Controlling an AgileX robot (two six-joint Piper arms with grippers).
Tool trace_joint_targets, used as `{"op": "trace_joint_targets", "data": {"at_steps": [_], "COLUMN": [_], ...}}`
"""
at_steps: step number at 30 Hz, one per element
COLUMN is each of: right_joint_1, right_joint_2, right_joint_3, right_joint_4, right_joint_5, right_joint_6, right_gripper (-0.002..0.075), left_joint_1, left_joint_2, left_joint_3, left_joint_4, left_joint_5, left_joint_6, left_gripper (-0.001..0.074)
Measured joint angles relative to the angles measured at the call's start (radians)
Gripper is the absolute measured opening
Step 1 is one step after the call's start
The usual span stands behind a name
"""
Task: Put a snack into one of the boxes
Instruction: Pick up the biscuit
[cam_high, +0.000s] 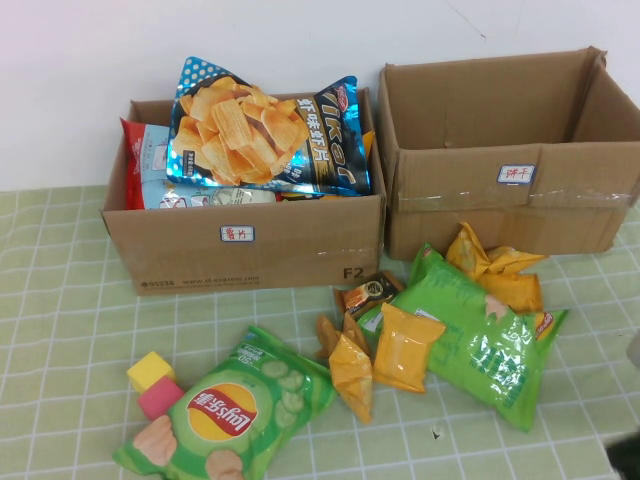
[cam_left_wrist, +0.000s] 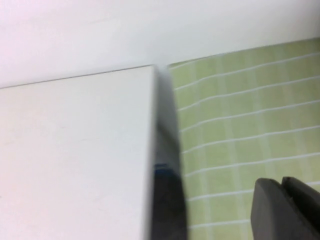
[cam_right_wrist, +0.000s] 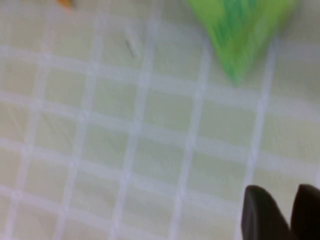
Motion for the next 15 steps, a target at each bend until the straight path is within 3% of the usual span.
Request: {"op": "trace_joint_targets", "data": {"at_steps": [5,7,10,15], "right_joint_1": [0.019,0.063,0.118,0.252], "right_joint_2": [0.006,0.049,0.132,0.345], "right_joint_3": [-0.015,-0.057,-0.122,-0.242], "right_joint_4": [0.284,0.508,0.698,0.828], "right_joint_5": [-0.148,-0.219,-0.238,-0.254], "right_joint_6": [-0.383,-0.643,-0.822,-1.038], "right_gripper": [0.0144,0.0153,0.0189,0.0374], "left_joint_1": [0.000,0.000,0.000,0.000], "left_joint_2": [-0.213,-0.358,-0.515,-0.712], "left_joint_3": [0.199,0.352,0.504,0.673], "left_joint_4": [-0.099,-0.172,-0.276,-0.344], "left_joint_5": [-0.057,-0.109,-0.189,-0.204], "left_joint_6": [0.009,0.009,0.014,0.044], "left_gripper": [0.0000,0.0000,0.0000,-0.0001]}}
